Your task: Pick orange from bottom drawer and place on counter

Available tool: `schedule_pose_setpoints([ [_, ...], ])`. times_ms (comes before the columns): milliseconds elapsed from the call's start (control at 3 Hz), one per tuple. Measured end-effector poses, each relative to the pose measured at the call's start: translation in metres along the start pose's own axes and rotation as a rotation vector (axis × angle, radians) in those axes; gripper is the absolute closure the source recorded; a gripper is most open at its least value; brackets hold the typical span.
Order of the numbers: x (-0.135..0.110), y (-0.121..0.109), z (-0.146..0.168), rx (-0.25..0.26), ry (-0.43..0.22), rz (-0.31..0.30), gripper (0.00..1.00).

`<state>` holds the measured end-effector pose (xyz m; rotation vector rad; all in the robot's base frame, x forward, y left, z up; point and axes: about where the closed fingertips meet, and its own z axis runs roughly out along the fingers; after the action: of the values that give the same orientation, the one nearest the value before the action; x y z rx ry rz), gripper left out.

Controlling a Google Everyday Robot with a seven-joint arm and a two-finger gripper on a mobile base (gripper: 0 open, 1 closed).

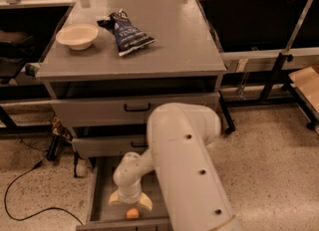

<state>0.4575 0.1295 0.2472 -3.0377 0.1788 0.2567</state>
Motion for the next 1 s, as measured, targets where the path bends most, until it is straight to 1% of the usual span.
schedule_pose_setpoints([
  [333, -0.016, -0.060, 0.032, -0.154, -0.162, -0.124, 0.00],
  [667, -0.012, -0.091, 0.042, -0.244, -0.254, -0.211, 0.00],
  [1000, 0.016, -0.116, 0.042, -0.289, -0.277, -0.211, 0.00],
])
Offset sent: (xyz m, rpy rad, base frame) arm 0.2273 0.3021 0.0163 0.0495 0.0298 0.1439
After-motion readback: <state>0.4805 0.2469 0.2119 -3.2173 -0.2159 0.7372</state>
